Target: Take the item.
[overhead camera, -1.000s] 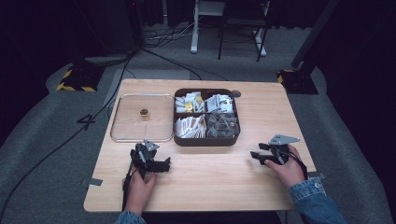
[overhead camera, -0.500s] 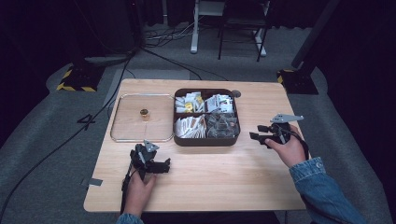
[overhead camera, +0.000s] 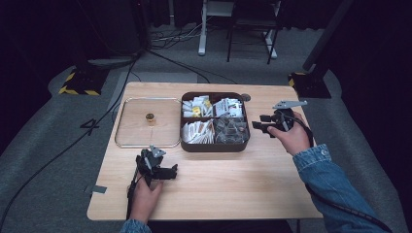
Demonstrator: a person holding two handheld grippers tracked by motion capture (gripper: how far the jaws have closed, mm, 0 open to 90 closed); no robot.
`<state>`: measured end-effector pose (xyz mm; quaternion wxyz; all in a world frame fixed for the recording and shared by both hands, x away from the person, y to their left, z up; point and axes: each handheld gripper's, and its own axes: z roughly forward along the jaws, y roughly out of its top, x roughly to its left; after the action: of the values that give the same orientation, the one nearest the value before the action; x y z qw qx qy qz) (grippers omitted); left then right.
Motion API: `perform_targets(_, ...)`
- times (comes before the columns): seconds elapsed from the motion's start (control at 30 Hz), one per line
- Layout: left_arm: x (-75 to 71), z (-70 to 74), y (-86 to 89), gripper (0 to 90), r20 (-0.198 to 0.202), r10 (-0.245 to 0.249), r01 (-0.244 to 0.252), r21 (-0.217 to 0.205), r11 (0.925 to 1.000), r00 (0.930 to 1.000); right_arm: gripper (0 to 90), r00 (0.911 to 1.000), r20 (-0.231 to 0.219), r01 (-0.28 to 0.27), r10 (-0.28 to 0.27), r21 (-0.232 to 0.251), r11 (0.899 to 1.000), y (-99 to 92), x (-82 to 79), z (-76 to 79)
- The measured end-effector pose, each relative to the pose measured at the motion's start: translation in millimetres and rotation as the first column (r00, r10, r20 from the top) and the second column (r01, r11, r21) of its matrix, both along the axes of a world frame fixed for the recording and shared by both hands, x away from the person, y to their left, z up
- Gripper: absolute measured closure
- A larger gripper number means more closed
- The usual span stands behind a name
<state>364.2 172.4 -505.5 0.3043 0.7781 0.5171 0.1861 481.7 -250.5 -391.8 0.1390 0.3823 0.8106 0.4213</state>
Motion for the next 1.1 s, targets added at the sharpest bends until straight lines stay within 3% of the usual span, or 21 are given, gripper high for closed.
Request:
perform_targets(0.17, 0.5, 0.1, -0.6, 0.6, -0.003, 0.005, -0.005, 0.0, 1.0, 1.0, 50.3, 0.9988, -0.049, 0.011, -0.01, 0.014, 1.0, 15.3, 21.2, 7.4)
perform_targets(0.43, 0.6, 0.1, -0.5, 0.6, -0.003, 0.004, -0.004, 0.0, 1.0, 1.0, 52.2, 0.9958, -0.089, 0.028, -0.025, 0.038, 0.999, 36.0, 47.6, 5.3)
perform_targets(0.67, 1.3, 0.0, -1.7, 0.6, 0.0, 0.013, -0.013, 0.0, 0.9999, 0.9999, 54.7, 0.9895, -0.137, 0.055, -0.046, 0.063, 0.997, 50.7, 69.8, -5.9)
perform_targets(0.73, 1.4, 0.0, -1.9, 0.6, 0.0, 0.014, -0.014, 0.0, 0.9999, 0.9999, 55.3, 0.9839, -0.17, 0.068, -0.053, 0.082, 0.994, 55.4, 80.1, -13.2)
perform_targets(0.87, 1.4, 0.0, -1.9, 0.6, 0.0, 0.015, -0.015, 0.0, 0.9999, 0.9999, 56.7, 0.9815, -0.171, 0.098, -0.087, 0.06, 0.993, 61.2, 91.3, -21.3)
perform_targets(1.1, 1.4, 0.0, -1.9, 0.6, 0.0, 0.014, -0.014, 0.0, 0.9999, 0.9999, 58.7, 0.9776, -0.18, 0.121, -0.108, 0.066, 0.99, 72.0, 102.9, -32.0)
